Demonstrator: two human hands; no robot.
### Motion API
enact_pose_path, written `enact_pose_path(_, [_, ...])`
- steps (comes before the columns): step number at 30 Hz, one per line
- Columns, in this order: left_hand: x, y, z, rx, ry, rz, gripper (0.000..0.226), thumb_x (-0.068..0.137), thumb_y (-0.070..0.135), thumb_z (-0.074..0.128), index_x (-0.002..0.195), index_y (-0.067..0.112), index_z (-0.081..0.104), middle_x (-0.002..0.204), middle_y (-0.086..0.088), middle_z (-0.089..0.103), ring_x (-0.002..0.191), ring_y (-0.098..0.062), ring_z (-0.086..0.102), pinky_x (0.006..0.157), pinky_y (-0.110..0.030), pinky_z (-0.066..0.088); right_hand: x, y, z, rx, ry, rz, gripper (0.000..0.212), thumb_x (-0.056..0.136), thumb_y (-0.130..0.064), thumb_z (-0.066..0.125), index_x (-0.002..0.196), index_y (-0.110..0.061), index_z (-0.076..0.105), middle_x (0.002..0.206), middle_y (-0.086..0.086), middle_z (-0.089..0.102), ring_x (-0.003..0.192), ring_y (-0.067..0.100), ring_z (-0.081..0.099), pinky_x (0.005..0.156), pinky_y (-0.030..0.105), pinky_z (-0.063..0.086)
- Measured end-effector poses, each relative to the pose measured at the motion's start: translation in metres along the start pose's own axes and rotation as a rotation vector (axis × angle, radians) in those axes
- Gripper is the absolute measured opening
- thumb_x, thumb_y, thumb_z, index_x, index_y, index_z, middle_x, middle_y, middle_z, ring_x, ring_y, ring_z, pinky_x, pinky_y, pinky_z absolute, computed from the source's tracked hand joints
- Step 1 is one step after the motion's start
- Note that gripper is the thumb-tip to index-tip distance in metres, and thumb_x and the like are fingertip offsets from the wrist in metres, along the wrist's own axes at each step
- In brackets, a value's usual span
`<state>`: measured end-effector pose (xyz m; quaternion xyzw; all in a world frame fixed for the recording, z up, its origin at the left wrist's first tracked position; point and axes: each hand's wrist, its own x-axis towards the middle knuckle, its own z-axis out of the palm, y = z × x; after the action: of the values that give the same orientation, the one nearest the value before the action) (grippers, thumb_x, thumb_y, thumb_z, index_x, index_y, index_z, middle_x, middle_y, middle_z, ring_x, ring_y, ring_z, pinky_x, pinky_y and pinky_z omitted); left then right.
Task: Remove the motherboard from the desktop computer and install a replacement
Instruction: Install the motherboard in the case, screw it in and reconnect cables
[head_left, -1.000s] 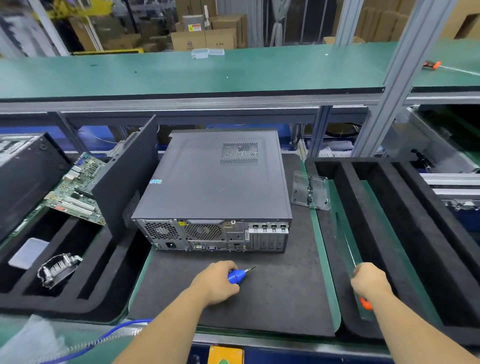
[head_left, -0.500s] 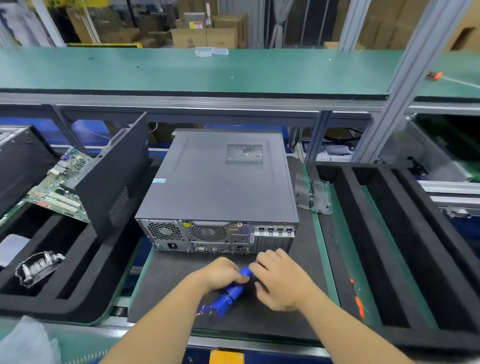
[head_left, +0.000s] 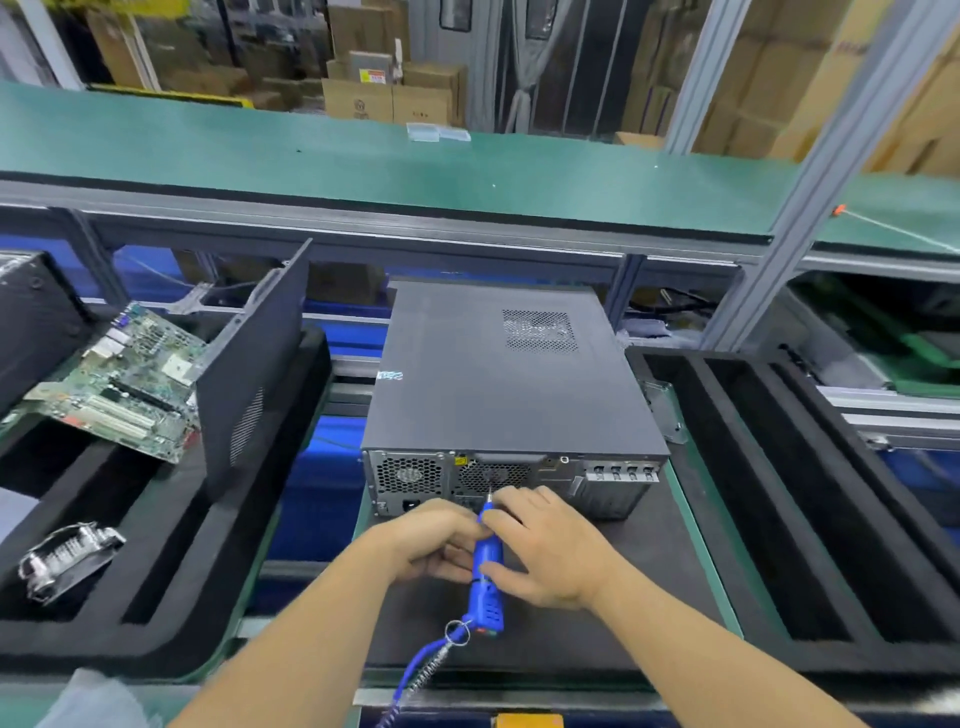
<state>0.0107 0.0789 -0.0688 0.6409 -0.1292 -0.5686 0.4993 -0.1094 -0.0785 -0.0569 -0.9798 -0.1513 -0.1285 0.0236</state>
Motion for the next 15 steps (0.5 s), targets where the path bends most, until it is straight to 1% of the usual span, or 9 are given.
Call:
enact_pose_path(2, [-0.004, 0.002, -0.003, 0.014, 0.002, 0.008, 0.012, 0.093, 0.010, 0.058, 0.103, 0.009, 0.065, 0.079, -0.007, 0.061, 0.071, -0.018, 0.060, 0.093, -0.042, 0.057, 0.004, -0.002, -0.003, 0.008, -0.031, -0.004, 0.043, 0.090, -0.053, 0.054, 0.108, -0.014, 0.061, 0.106, 0.004, 0.056, 0.081, 0.022, 0.051, 0.073, 0.039, 0.046])
enact_pose_path(4, [-0.008, 0.003, -0.007, 0.030, 0.006, 0.001, 0.006, 0.094, 0.013, 0.060, 0.099, 0.012, 0.064, 0.080, -0.007, 0.059, 0.072, -0.019, 0.059, 0.097, -0.044, 0.055, 0.005, -0.002, -0.006, 0.002, -0.088, -0.011, 0.048, 0.091, -0.057, 0.051, 0.114, -0.015, 0.060, 0.109, 0.003, 0.055, 0.081, 0.022, 0.052, 0.074, 0.039, 0.047])
enact_pose_path(5, [-0.009, 0.002, -0.008, 0.026, 0.003, -0.004, 0.004, 0.095, 0.015, 0.060, 0.097, 0.013, 0.063, 0.078, -0.005, 0.058, 0.070, -0.017, 0.058, 0.099, -0.044, 0.054, 0.005, -0.001, -0.007, 0.003, -0.112, -0.012, 0.051, 0.091, -0.059, 0.050, 0.119, -0.017, 0.058, 0.112, 0.003, 0.054, 0.083, 0.021, 0.052, 0.074, 0.038, 0.047])
enact_pose_path(7, [-0.012, 0.000, -0.010, -0.004, -0.012, -0.017, 0.006, 0.097, 0.014, 0.058, 0.102, 0.014, 0.061, 0.074, -0.002, 0.054, 0.065, -0.014, 0.055, 0.097, -0.045, 0.055, 0.005, -0.001, -0.005, 0.024, -0.130, -0.017, 0.056, 0.090, -0.061, 0.049, 0.125, -0.018, 0.055, 0.118, 0.003, 0.051, 0.087, 0.020, 0.051, 0.076, 0.036, 0.046])
enact_pose_path(9, [-0.013, 0.000, -0.010, -0.028, -0.033, -0.015, 0.015, 0.098, 0.011, 0.053, 0.111, 0.013, 0.061, 0.084, -0.007, 0.056, 0.070, -0.016, 0.057, 0.091, -0.044, 0.057, 0.006, -0.004, -0.002, 0.046, -0.121, -0.024, 0.059, 0.088, -0.064, 0.050, 0.127, -0.019, 0.052, 0.124, 0.003, 0.048, 0.090, 0.018, 0.049, 0.079, 0.034, 0.046])
enact_pose_path(11, [-0.012, 0.001, -0.008, -0.044, -0.045, -0.001, 0.019, 0.099, 0.008, 0.049, 0.113, 0.014, 0.061, 0.099, -0.011, 0.058, 0.080, -0.020, 0.061, 0.087, -0.044, 0.059, 0.007, -0.004, 0.001, 0.067, -0.096, -0.024, 0.062, 0.087, -0.065, 0.053, 0.128, -0.020, 0.048, 0.126, 0.003, 0.047, 0.091, 0.019, 0.050, 0.080, 0.034, 0.047])
enact_pose_path(12, [-0.011, 0.001, -0.007, -0.057, -0.039, 0.006, 0.020, 0.100, 0.008, 0.048, 0.112, 0.015, 0.062, 0.100, -0.011, 0.059, 0.082, -0.020, 0.062, 0.087, -0.045, 0.059, 0.008, -0.003, 0.003, 0.081, -0.091, -0.018, 0.062, 0.087, -0.065, 0.053, 0.129, -0.021, 0.045, 0.127, 0.004, 0.047, 0.094, 0.021, 0.052, 0.082, 0.035, 0.048])
enact_pose_path(14, [-0.009, 0.002, -0.006, -0.109, -0.005, 0.033, 0.023, 0.099, 0.007, 0.048, 0.110, 0.015, 0.066, 0.096, -0.007, 0.066, 0.081, -0.019, 0.066, 0.085, -0.046, 0.059, 0.008, 0.001, 0.004, 0.104, -0.081, 0.012, 0.062, 0.087, -0.065, 0.053, 0.131, -0.023, 0.040, 0.131, 0.004, 0.044, 0.100, 0.023, 0.053, 0.085, 0.037, 0.049])
enact_pose_path(15, [-0.009, 0.001, -0.005, -0.148, 0.008, 0.045, 0.026, 0.099, 0.007, 0.047, 0.111, 0.015, 0.068, 0.094, -0.006, 0.069, 0.081, -0.018, 0.067, 0.082, -0.044, 0.059, 0.009, 0.002, 0.004, 0.117, -0.072, 0.036, 0.062, 0.087, -0.064, 0.053, 0.133, -0.025, 0.038, 0.132, 0.003, 0.043, 0.100, 0.022, 0.053, 0.086, 0.036, 0.049])
